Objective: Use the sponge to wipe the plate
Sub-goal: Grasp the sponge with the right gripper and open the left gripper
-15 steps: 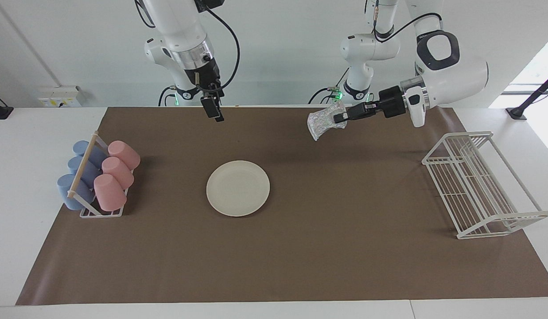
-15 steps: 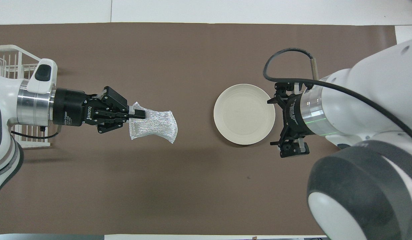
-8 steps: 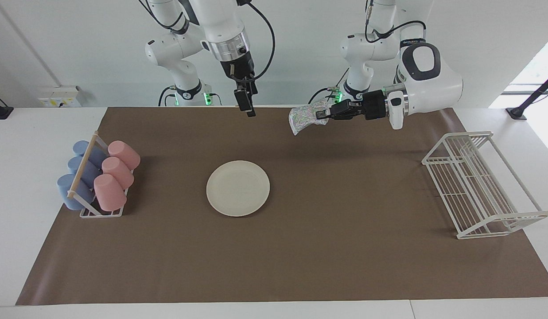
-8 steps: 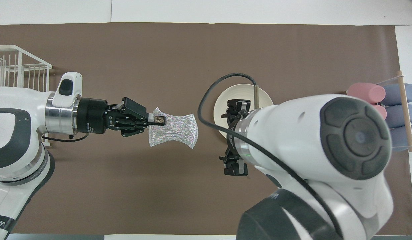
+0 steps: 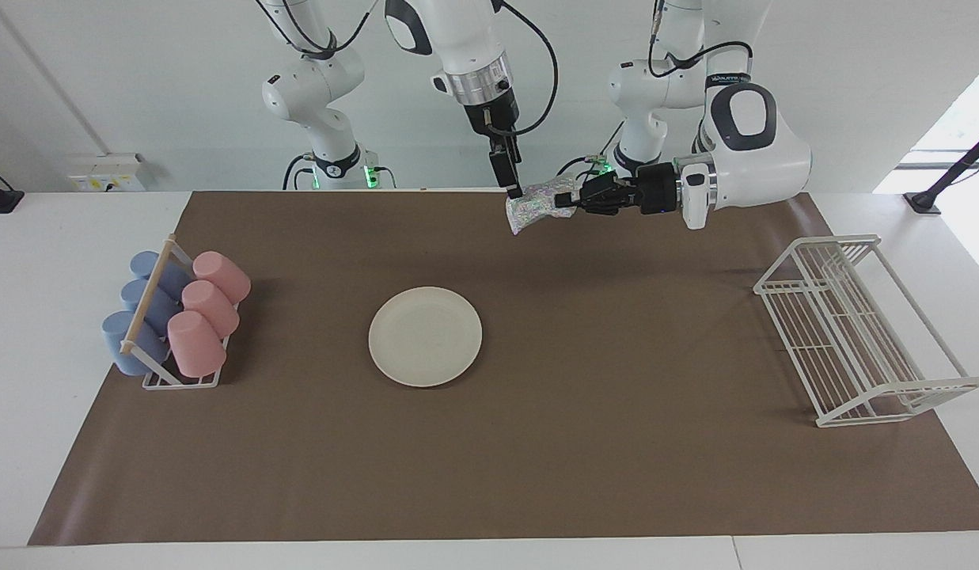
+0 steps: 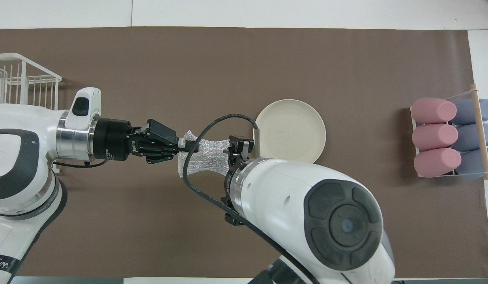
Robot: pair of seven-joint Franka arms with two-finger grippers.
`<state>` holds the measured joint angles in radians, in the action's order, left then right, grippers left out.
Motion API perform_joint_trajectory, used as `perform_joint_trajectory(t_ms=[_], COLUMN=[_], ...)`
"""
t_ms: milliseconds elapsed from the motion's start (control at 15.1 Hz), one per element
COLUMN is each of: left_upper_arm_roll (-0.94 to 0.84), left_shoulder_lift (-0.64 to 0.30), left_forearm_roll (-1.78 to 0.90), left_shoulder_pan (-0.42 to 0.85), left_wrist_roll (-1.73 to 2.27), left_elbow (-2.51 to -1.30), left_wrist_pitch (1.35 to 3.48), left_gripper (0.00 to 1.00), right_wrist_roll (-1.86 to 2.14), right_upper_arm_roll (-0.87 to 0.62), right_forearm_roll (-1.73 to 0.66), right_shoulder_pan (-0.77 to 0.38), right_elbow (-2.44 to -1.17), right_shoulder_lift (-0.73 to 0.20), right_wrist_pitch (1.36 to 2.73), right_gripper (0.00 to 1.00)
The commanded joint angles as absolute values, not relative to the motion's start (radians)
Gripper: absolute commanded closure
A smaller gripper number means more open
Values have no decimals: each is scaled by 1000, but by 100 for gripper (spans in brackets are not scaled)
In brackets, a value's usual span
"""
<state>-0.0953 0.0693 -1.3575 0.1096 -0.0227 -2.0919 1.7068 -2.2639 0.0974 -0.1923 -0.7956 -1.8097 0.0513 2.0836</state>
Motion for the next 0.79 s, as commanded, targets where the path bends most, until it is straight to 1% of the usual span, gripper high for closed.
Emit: perform_joint_trajectory(t_ms=[0,330,397,529,595,727], left_upper_arm_roll=[-78,-77,-77,-75,-75,-75], left_shoulder_lift=[92,92,92,92,94,94], left_forearm_roll=[-1379,-1378,-1376,-1371,-1370,-1367], left_shoulder_pan=[121,112,112,109,109,110], left_wrist_roll=[-44,-44,-44,-52,-58,-58], left_elbow=[-2121,-2120,-2120,-2120,-2120,-2120], left_wrist_pitch=[1674,1643,1632,1612,1603,1600], left_gripper=[100,100,100,100,100,100], right_wrist_roll=[-2284,-2286,-2281,-2272,-2270,-2267], right_upper_arm_roll=[95,95,95,95,95,95], right_forearm_roll=[-209,-209,-209,-207,-207,-207], right_shoulder_pan=[-807,-810,-810,-810,-810,-810], right_elbow=[-1824,-1825,-1824,-1824,-1822,-1821], right_shoulder_lift=[35,28,28,28,26,26], right_wrist_pitch=[2158,2191,2184,2184,2184,2183], right_gripper=[0,0,15,88,100,100])
